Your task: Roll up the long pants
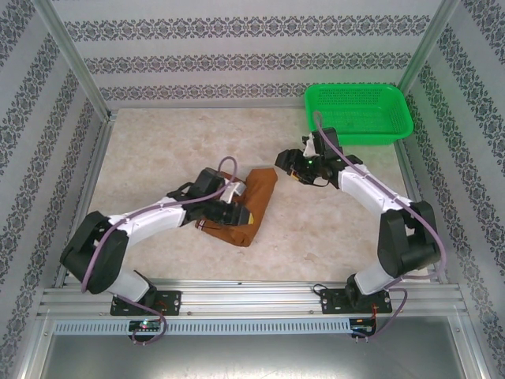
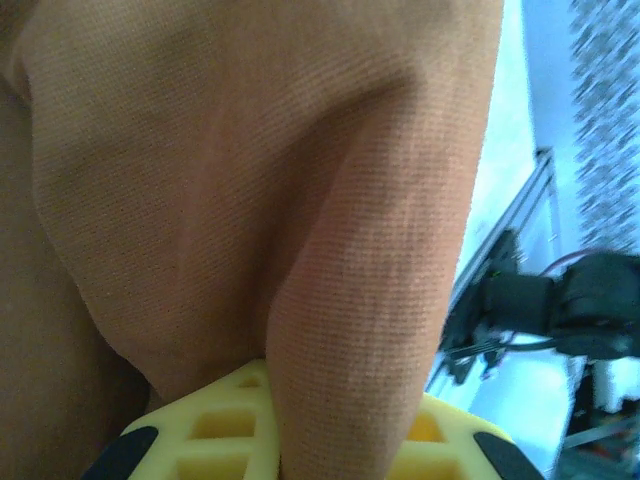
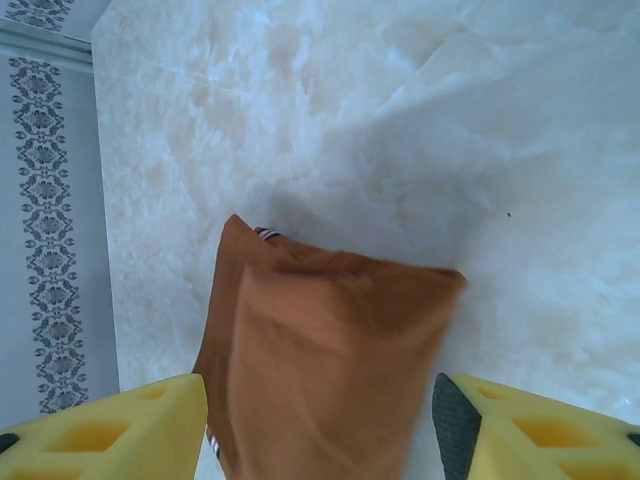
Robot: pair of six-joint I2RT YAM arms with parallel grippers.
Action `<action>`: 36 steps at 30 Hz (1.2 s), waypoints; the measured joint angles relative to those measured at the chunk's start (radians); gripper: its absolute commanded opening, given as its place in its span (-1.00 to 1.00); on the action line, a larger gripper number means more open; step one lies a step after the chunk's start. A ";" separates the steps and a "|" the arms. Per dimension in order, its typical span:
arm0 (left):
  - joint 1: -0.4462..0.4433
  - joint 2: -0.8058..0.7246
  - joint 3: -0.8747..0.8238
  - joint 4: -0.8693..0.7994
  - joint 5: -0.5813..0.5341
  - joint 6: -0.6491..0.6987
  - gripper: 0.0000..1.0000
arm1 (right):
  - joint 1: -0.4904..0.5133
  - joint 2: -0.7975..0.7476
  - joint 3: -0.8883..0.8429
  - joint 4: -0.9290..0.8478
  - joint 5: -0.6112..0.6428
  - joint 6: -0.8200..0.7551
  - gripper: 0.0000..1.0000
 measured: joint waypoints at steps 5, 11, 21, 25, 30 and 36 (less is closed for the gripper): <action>0.081 -0.061 -0.124 0.150 0.035 -0.177 -1.00 | 0.006 -0.035 -0.001 -0.013 -0.015 -0.009 0.30; 0.175 0.013 -0.215 0.213 0.066 -0.306 -1.00 | 0.090 0.040 0.043 -0.065 -0.046 -0.048 0.40; 0.191 0.187 -0.150 0.296 0.207 -0.342 -1.00 | 0.236 0.317 0.176 -0.092 -0.091 -0.126 0.62; 0.209 0.203 -0.151 0.313 0.242 -0.343 -1.00 | 0.236 0.396 0.234 -0.121 -0.102 -0.163 0.62; 0.233 0.224 -0.155 0.356 0.277 -0.348 -1.00 | 0.249 0.479 0.342 -0.180 -0.092 -0.201 0.62; 0.260 0.238 -0.174 0.418 0.302 -0.369 -1.00 | 0.255 0.498 0.361 -0.170 -0.056 -0.213 0.56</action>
